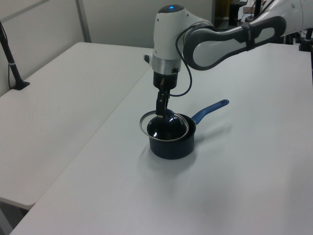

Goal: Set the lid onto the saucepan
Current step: 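Lower the lid onto the saucepan rim and open the gripper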

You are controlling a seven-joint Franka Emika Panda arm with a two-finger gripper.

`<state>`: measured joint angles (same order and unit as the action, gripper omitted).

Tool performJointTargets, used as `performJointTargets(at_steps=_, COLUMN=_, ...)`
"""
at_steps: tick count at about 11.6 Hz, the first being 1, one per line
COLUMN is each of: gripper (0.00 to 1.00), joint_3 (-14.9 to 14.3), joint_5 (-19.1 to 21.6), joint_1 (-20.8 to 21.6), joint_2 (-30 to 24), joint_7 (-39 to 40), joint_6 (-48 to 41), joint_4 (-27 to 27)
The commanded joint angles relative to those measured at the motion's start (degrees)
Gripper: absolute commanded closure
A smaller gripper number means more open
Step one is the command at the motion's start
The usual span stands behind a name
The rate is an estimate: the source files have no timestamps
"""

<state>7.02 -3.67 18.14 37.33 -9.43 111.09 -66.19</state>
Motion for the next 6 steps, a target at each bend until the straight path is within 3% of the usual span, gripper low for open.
performJointTargets(at_steps=1, gripper=0.82, joint_3=-0.87, joint_5=-0.81, joint_1=1.02, joint_2=-0.32, joint_7=-0.68, joint_6=-2.01, joint_4=0.54)
performJointTargets(at_steps=5, gripper=0.82, joint_3=-0.78, joint_5=-1.78, joint_1=1.1, joint_2=-1.03, joint_7=-0.5, joint_6=-2.64, joint_4=-1.31)
performJointTargets(at_steps=6, gripper=0.75, joint_3=-0.78, joint_5=-1.86, joint_1=1.1, joint_2=-1.12, joint_7=-0.59, joint_6=-2.9, joint_4=-1.4)
